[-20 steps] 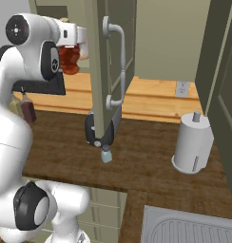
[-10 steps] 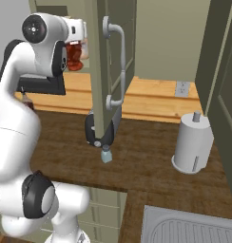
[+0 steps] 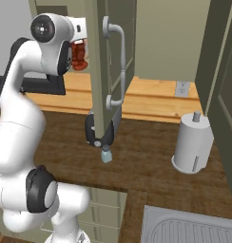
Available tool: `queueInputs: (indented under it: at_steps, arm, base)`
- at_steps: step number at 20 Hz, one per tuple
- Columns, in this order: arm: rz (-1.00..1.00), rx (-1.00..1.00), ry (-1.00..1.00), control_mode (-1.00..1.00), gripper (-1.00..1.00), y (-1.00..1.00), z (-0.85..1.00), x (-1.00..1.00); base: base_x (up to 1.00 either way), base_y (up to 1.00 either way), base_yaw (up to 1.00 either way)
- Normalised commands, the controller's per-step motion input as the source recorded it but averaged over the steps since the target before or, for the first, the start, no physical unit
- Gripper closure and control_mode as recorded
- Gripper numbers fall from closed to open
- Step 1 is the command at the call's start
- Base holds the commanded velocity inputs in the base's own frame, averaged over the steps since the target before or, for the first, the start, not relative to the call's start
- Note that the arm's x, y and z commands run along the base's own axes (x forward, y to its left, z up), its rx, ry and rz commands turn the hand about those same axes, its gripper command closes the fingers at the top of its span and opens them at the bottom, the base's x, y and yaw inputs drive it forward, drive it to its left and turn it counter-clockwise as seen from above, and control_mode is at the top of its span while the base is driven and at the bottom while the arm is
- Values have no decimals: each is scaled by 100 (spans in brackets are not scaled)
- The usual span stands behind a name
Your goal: Put the shaker and condiment bottle from the counter next to their counterparts in the cabinet.
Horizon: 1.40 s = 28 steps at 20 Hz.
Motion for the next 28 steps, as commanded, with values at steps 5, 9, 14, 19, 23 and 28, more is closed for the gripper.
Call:
queueInputs:
  at_steps: [5,9,14,19,23,28]
  arm:
    - [0,0,0,-100,100,0,0,31]
    - [0,0,0,-100,100,0,0,36]
    - [0,0,-3,-100,100,0,-13,25]
    - [0,0,-4,-100,100,0,-18,18]
    - [0,0,-4,-100,100,0,-3,36]
    - [1,0,-1,-100,100,0,0,34]
  base:
    - [0,0,0]
    - [0,0,0]
    - [0,0,0]
    - [0,0,0]
    - [0,0,0]
    - [0,0,0]
